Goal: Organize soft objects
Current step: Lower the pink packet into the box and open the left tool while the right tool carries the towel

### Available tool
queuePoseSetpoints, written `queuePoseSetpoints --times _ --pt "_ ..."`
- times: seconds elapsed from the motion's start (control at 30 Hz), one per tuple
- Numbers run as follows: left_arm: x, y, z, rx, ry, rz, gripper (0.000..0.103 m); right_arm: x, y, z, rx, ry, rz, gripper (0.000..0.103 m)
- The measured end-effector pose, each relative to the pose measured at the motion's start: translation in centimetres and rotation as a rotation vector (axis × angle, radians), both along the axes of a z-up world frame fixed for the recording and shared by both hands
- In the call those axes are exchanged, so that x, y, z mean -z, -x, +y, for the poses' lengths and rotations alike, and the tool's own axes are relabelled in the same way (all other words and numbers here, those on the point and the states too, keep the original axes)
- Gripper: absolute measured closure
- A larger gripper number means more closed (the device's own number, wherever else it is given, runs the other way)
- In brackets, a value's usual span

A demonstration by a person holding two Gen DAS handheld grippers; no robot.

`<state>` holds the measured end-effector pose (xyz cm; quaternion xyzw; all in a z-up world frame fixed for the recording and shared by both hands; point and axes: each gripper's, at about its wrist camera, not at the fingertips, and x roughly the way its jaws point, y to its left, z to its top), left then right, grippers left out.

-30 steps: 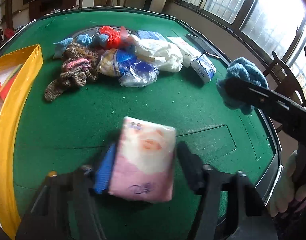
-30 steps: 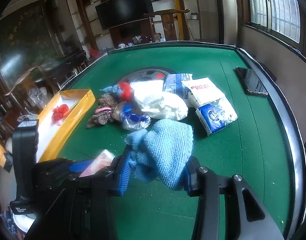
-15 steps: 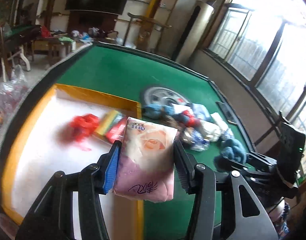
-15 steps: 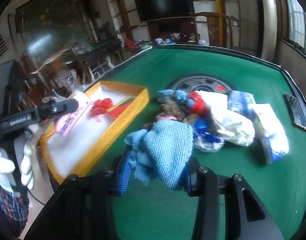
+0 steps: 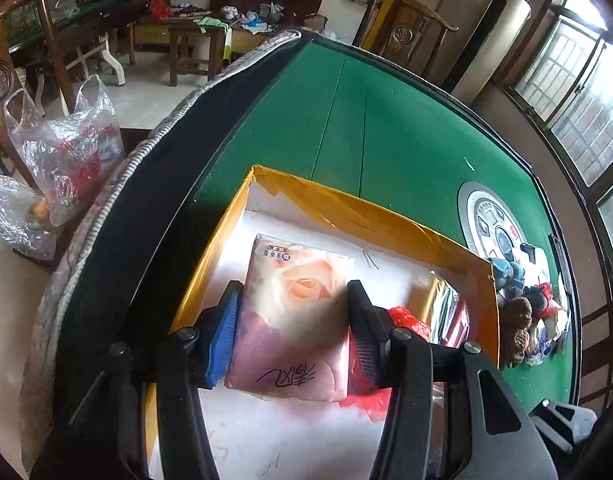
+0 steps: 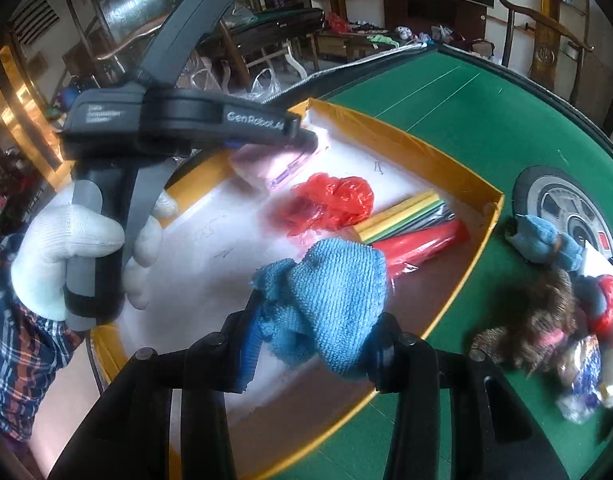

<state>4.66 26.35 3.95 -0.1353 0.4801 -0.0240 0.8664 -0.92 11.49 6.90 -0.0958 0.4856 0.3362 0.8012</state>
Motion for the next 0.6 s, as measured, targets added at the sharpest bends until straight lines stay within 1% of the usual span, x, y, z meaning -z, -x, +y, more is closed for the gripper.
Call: queuePoseSetpoints --times 0.07,0.13,0.17,0.2,0.23,0.33,0.4,0.5,0.57,0.6 --pt "0.8 -0.8 0.1 -0.005 0.014 0.011 0.052 0.9 -0.8 1.2 -0.002 0.017 0.025 0.064" --pt "1.6 -1.2 0.1 -0.013 0.029 0.015 0.050 1.6 -1.6 2.0 -0.005 0.034 0.043 0.064" --pt "1.4 -1.1 0.1 -0.016 0.029 -0.002 0.048 1.9 -1.9 2.4 -0.003 0.046 0.047 0.064" --pt "1.3 -1.1 0.2 -0.009 0.048 -0.010 0.045 2.2 -2.1 2.9 -0.002 0.058 0.048 0.064" --pt "1.3 -0.9 0.4 -0.001 0.085 -0.012 0.045 2.6 -2.4 3.3 -0.002 0.072 0.049 0.064" --pt "0.6 0.1 1.4 -0.021 0.153 -0.031 0.045 3.3 -3.5 4.5 0.005 0.115 0.042 0.064" --pt "-0.1 0.9 1.9 -0.039 0.169 -0.046 0.045 3.7 -4.1 5.2 0.007 0.133 0.040 0.064" --pt "-2.0 2.9 2.7 -0.046 0.197 -0.116 0.044 4.2 -5.2 6.3 0.017 0.152 0.034 0.064" --pt "-3.3 4.0 3.3 -0.058 0.208 -0.163 0.038 4.4 -5.5 6.8 0.024 0.155 0.032 0.064" --pt "-3.7 4.5 3.5 -0.066 0.211 -0.181 0.037 4.5 -5.8 7.1 0.026 0.158 0.029 0.063"
